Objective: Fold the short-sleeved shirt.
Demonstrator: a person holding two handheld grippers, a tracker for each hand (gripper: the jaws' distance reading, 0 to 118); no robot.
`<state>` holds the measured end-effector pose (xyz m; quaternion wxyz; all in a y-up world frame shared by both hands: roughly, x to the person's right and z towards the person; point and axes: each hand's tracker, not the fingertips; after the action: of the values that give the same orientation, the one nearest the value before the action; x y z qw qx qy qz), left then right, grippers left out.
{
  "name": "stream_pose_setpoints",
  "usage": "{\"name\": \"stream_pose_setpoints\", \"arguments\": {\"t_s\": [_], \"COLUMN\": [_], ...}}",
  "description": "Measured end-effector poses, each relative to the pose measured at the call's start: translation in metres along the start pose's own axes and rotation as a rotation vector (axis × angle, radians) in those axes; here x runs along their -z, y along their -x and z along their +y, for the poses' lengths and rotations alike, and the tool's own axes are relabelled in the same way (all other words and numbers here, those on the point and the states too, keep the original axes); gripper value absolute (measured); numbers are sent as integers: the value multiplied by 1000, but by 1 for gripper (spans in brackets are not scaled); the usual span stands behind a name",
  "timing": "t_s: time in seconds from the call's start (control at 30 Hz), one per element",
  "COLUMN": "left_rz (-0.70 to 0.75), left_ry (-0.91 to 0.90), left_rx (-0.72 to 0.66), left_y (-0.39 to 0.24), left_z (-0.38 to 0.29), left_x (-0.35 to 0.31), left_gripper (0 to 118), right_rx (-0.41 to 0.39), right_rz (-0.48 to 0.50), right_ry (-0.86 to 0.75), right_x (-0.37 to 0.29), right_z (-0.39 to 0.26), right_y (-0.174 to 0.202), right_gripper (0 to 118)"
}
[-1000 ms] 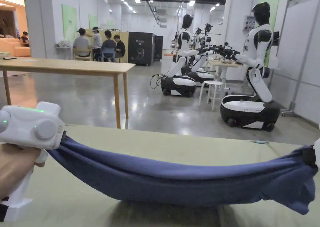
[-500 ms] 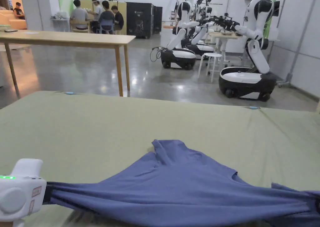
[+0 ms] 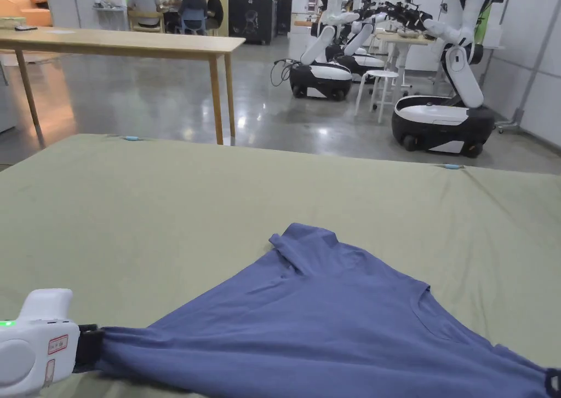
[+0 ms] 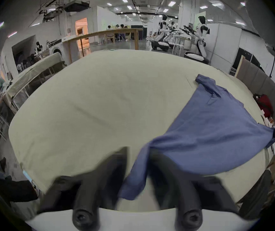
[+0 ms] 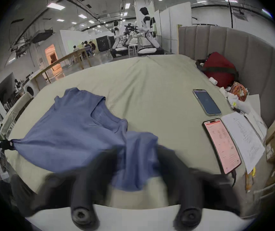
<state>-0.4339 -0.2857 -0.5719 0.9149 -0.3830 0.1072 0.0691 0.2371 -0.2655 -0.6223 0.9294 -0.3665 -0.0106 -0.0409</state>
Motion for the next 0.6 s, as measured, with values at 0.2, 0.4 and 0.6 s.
{"name": "stream_pose_setpoints", "arguments": {"t_s": [0.2, 0.4, 0.6], "left_rz": [81, 133, 74], "left_ry": [-47, -118, -58], "left_rx": [-13, -12, 6], "left_y": [15, 26, 33], "left_z": [-7, -11, -11], "left_x": [-17, -47, -33], "left_gripper": [109, 1, 1], "right_rx": [-111, -126, -129], "right_rz": [22, 26, 118], "right_ry": [-18, -186, -207], "right_x": [0, -22, -42], "right_z": [-17, -35, -30], "right_y": [24, 63, 87], "right_gripper": [116, 2, 2]}}
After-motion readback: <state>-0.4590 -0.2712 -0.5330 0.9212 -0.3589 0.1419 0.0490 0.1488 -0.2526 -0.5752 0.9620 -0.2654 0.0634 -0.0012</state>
